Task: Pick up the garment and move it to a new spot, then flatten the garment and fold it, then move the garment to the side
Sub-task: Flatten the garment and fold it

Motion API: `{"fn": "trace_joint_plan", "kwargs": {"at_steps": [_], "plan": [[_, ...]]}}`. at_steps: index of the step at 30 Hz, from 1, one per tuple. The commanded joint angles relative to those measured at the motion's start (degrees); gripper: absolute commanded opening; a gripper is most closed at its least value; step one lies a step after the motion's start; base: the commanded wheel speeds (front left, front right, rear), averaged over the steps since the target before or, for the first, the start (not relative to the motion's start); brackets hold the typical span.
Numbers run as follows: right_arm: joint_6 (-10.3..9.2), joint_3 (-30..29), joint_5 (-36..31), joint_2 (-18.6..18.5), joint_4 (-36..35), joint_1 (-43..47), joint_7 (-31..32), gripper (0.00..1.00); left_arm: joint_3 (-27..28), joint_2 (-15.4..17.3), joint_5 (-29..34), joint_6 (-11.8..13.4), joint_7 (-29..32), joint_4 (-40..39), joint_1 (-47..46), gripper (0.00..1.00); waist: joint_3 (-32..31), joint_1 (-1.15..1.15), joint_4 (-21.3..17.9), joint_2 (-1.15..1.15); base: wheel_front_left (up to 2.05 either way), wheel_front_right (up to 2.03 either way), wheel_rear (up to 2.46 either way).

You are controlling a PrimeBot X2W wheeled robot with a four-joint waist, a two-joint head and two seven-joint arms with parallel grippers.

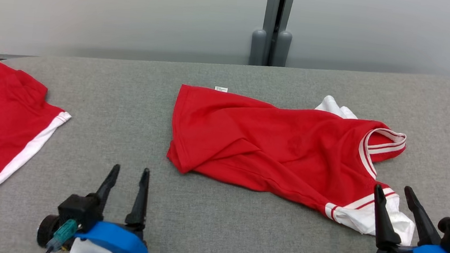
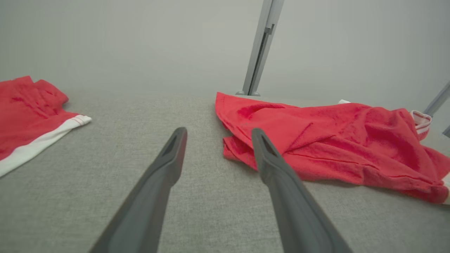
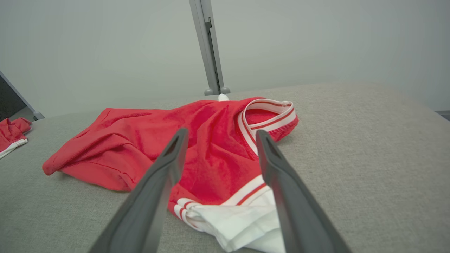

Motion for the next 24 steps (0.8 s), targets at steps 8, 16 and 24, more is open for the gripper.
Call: {"fn": "trace_joint_plan", "kwargs": {"at_steps": [8,16,24], "plan": [[0.01,3.1,0.7,0.3,1.6,-3.7,-1.2,1.0,-8.7,1.9,-5.2,-0.5,10.1,7.9,-10.3,1.0,4.4,0.0,-3.8,0.0,0.0,0.0,0.0],[0.01,5.0,1.6,0.5,3.7,-5.6,-2.9,1.0,-8.2,2.7,-6.9,-0.2,12.3,13.9,-14.6,1.0,6.3,0.0,-6.8,0.0,0.0,0.0,0.0],[0.01,4.9,1.7,0.5,5.2,-6.4,-4.0,1.0,-11.7,3.3,-8.6,-0.3,10.8,16.0,-17.2,0.0,6.6,0.0,-7.5,0.0,0.0,0.0,0.0]]}}
